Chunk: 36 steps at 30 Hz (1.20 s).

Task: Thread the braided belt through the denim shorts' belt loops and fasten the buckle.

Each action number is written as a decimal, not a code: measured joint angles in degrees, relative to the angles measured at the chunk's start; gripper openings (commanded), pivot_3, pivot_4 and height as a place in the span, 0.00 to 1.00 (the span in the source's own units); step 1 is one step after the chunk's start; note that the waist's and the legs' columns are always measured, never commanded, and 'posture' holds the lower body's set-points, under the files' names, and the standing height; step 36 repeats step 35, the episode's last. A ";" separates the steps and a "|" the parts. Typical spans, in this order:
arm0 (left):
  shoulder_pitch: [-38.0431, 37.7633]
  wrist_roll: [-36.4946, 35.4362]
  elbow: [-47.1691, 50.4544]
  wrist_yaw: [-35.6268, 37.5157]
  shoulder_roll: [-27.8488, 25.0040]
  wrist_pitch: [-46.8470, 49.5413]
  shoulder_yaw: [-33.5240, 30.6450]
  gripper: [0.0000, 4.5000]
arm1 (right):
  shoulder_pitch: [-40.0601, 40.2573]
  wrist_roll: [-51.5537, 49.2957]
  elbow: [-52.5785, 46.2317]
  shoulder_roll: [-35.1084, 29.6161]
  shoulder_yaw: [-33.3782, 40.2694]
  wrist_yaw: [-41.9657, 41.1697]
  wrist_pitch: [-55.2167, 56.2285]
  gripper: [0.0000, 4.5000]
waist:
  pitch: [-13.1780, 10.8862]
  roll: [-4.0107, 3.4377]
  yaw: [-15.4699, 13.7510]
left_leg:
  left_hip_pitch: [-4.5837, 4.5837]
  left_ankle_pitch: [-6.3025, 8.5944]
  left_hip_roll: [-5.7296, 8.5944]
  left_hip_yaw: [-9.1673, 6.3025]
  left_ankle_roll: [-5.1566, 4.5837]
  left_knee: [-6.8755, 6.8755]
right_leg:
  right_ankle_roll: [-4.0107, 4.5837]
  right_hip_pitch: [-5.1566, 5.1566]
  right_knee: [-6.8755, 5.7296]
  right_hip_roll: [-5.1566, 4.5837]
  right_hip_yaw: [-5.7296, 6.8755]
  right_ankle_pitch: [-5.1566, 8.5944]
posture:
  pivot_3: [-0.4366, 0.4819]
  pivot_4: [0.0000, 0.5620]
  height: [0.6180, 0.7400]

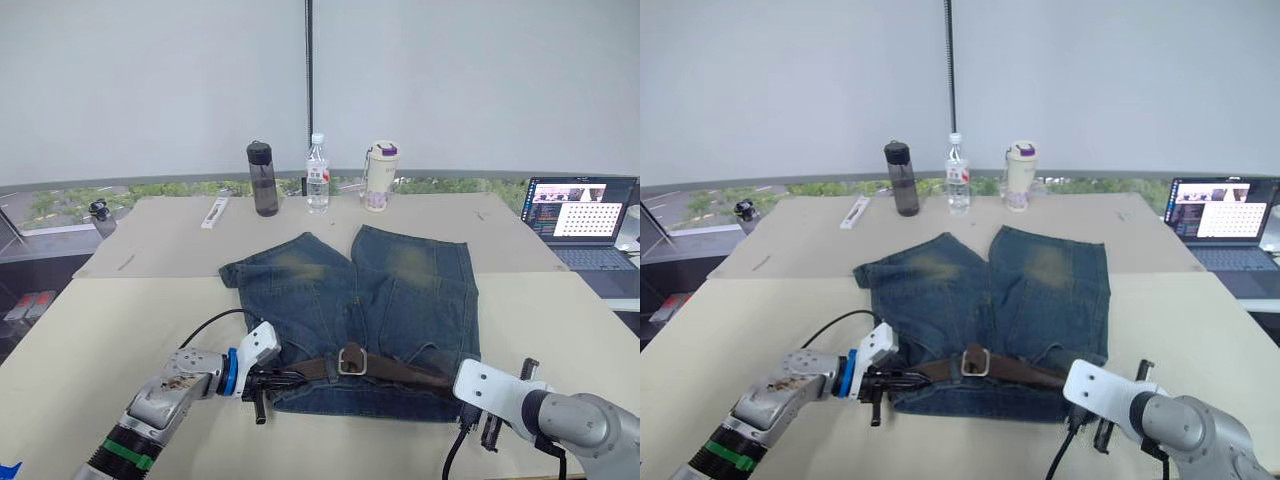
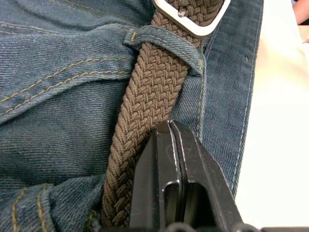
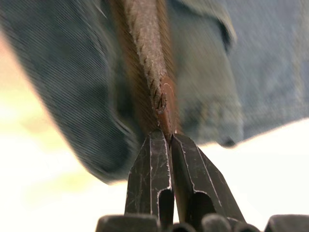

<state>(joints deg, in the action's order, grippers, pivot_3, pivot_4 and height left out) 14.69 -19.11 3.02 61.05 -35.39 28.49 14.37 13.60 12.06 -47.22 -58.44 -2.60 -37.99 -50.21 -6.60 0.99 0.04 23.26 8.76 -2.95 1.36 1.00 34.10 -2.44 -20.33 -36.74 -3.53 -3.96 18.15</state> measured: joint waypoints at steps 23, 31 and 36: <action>-18.38 -16.10 20.22 -10.36 -4.79 8.57 -27.99 0.71 | 7.75 -20.44 -5.34 31.01 27.74 -1.99 8.78 0.85 | -0.72 0.45 0.60 | 0.46 0.16 -0.44 0.19 0.26 -0.27 | 0.14 -0.26 0.22 -0.03 0.05 -0.05 | 0.48 0.27 1.00; -28.61 -17.68 24.64 -9.92 -8.71 9.26 -35.86 0.94 | 17.34 -33.65 -2.59 26.07 43.14 -14.28 15.32 1.00 | -0.92 0.31 0.66 | 0.19 0.33 -0.94 0.40 0.53 -0.48 | 0.30 -0.28 0.73 -0.89 0.14 -0.10 | 0.48 0.27 1.00; -28.73 -19.21 24.78 -10.09 -8.72 9.87 -35.85 0.94 | 19.18 -34.07 0.96 24.10 44.06 -16.36 18.73 1.00 | -0.94 0.29 0.56 | 0.42 0.33 -0.91 0.52 0.53 -0.48 | 0.55 -0.44 0.87 -0.96 0.19 -0.25 | 0.48 0.27 1.00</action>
